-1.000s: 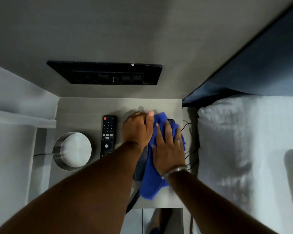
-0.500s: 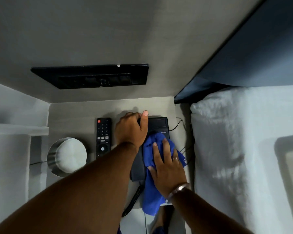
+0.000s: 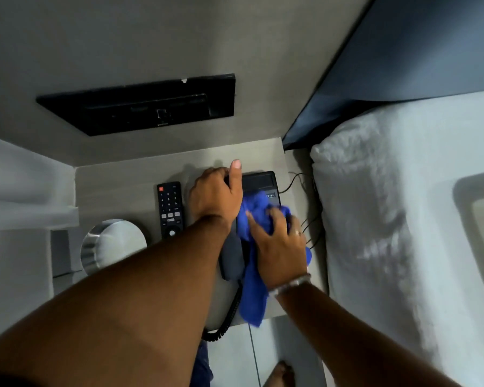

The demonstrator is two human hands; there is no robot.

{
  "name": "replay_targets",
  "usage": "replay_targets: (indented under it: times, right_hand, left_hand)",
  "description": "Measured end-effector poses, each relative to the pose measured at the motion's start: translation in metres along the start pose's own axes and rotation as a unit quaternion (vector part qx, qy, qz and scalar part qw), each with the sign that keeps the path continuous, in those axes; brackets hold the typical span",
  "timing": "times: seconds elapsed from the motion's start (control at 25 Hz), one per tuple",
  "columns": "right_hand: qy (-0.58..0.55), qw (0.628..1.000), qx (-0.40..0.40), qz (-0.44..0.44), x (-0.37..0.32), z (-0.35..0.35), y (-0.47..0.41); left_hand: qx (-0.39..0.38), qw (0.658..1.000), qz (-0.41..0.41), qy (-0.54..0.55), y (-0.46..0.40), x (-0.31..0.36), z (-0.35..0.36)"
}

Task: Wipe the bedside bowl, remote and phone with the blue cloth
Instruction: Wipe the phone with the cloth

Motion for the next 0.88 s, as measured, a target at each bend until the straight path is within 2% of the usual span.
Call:
replay_targets:
  times: [0.12,0.16,0.24,0.36,0.56,0.64,0.76,0.8,0.88]
  right_hand:
    - [0.012,0.995,-0.013,-0.102,-0.001,0.015,0.047]
    - [0.015,0.994,-0.011,-0.11,0.006,0.015,0.046]
    - [0.016,0.997,0.005,-0.071,0.018,0.008,0.039]
    - [-0.043,0.998,0.042,0.029,0.022,0.005,0.044]
    - [-0.11,0.979,0.101,0.139,0.037,-0.002,0.052]
    - [-0.112,0.982,0.112,0.1,0.019,-0.008,0.034]
    - [-0.032,0.997,0.069,-0.022,-0.008,-0.012,0.012]
    - [-0.008,0.998,0.053,-0.036,0.0,-0.013,0.011]
    - [-0.002,0.999,0.032,0.012,0.037,-0.014,0.017]
  left_hand:
    - [0.002,0.999,0.031,-0.019,0.001,0.004,0.002]
    - [0.002,0.999,0.036,-0.022,0.002,0.004,0.003]
    - [0.006,0.999,0.031,-0.019,0.002,0.004,0.005]
    - [0.005,1.0,0.015,-0.006,-0.001,0.0,0.007]
    - [0.006,1.0,0.02,-0.001,-0.001,0.001,0.007]
    - [0.009,1.0,0.023,0.001,-0.001,0.0,0.008]
    - [0.016,1.0,0.025,-0.001,0.001,0.001,0.005]
    - [0.016,0.999,0.028,-0.001,0.002,0.002,0.005]
    - [0.014,0.999,0.03,0.005,0.002,0.002,0.005]
Point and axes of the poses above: each hand's wrist, its own y-axis away from the middle knuckle, its own z-axis out of the palm, x = y × z, the point moved 9 cm from there along -y, towards the middle knuckle, and after that the axes turned 13 degrees about -z, right-handed, at the moved point
